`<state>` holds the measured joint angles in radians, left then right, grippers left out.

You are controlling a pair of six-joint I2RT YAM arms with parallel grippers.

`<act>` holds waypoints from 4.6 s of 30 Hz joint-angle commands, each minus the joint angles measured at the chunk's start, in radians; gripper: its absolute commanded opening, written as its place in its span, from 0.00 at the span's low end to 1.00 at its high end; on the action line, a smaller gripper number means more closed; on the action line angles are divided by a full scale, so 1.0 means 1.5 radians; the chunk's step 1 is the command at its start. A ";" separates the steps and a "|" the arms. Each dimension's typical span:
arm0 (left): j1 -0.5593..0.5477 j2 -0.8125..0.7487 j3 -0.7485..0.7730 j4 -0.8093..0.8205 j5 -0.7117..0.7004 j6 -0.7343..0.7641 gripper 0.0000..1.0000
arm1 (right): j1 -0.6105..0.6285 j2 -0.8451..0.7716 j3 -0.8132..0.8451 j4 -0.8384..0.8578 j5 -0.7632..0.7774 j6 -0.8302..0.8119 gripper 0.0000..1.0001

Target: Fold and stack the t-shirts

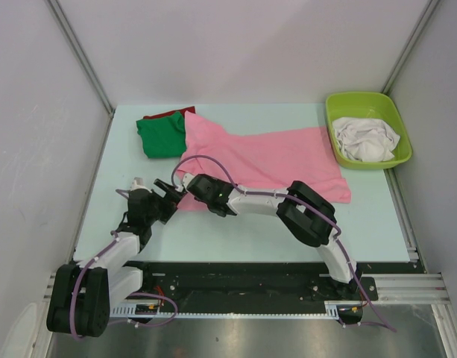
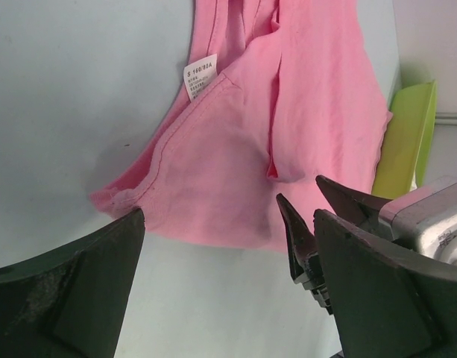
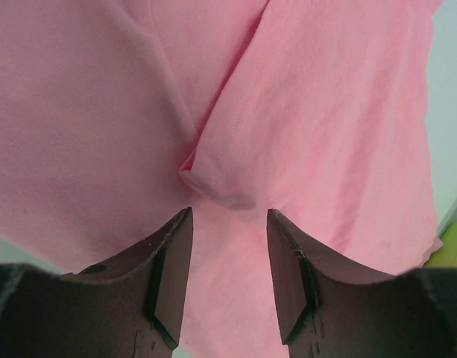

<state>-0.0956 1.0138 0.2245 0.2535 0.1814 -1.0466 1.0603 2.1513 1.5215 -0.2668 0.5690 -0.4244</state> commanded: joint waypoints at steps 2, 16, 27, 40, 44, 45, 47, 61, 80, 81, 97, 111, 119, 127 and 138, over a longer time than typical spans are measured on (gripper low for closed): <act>0.006 0.000 0.002 0.022 0.009 0.008 1.00 | -0.018 0.016 0.042 0.016 -0.014 -0.006 0.47; 0.014 0.007 0.007 0.018 0.012 0.016 1.00 | -0.049 0.041 0.060 0.004 -0.051 0.011 0.42; 0.023 0.006 0.005 0.015 0.015 0.020 1.00 | -0.068 0.048 0.075 -0.005 -0.070 0.037 0.00; 0.025 0.012 -0.005 0.024 0.016 0.023 1.00 | -0.142 0.039 0.145 0.037 -0.020 0.110 0.00; 0.029 0.020 -0.006 0.027 0.019 0.026 1.00 | -0.182 0.061 0.182 0.009 -0.023 0.172 0.00; 0.030 0.022 -0.006 0.029 0.018 0.026 1.00 | -0.188 0.066 0.188 0.004 -0.025 0.186 0.00; 0.032 0.024 -0.006 0.031 0.022 0.026 1.00 | -0.203 0.093 0.223 -0.029 -0.019 0.239 0.14; 0.035 -0.009 -0.004 0.001 0.029 0.036 1.00 | -0.258 -0.035 0.127 -0.036 -0.016 0.412 1.00; -0.107 -0.098 0.083 -0.276 -0.031 0.103 0.94 | -0.392 -0.545 -0.375 -0.117 -0.089 0.666 1.00; -0.125 -0.081 0.075 -0.260 -0.044 0.088 0.94 | -0.424 -0.581 -0.394 -0.115 -0.105 0.688 1.00; -0.156 0.073 -0.007 -0.100 -0.163 -0.144 0.87 | -0.571 -0.809 -0.621 -0.049 -0.287 0.752 1.00; -0.156 0.208 0.077 -0.154 -0.220 -0.194 0.59 | -0.596 -0.871 -0.643 -0.050 -0.303 0.745 1.00; -0.153 0.262 0.108 -0.142 -0.204 -0.211 0.00 | -0.624 -0.886 -0.649 -0.063 -0.313 0.744 1.00; -0.074 0.121 0.134 -0.246 -0.212 -0.143 0.00 | -0.702 -0.859 -0.669 -0.082 -0.366 0.763 1.00; 0.033 0.051 0.107 -0.272 -0.195 -0.081 0.00 | -0.746 -0.833 -0.760 -0.051 -0.430 0.851 1.00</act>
<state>-0.0727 1.1015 0.4011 -0.1352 -0.1020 -1.2190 -0.0479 0.8932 0.4362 -0.3790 -0.0193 0.7761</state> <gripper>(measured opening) 0.018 0.994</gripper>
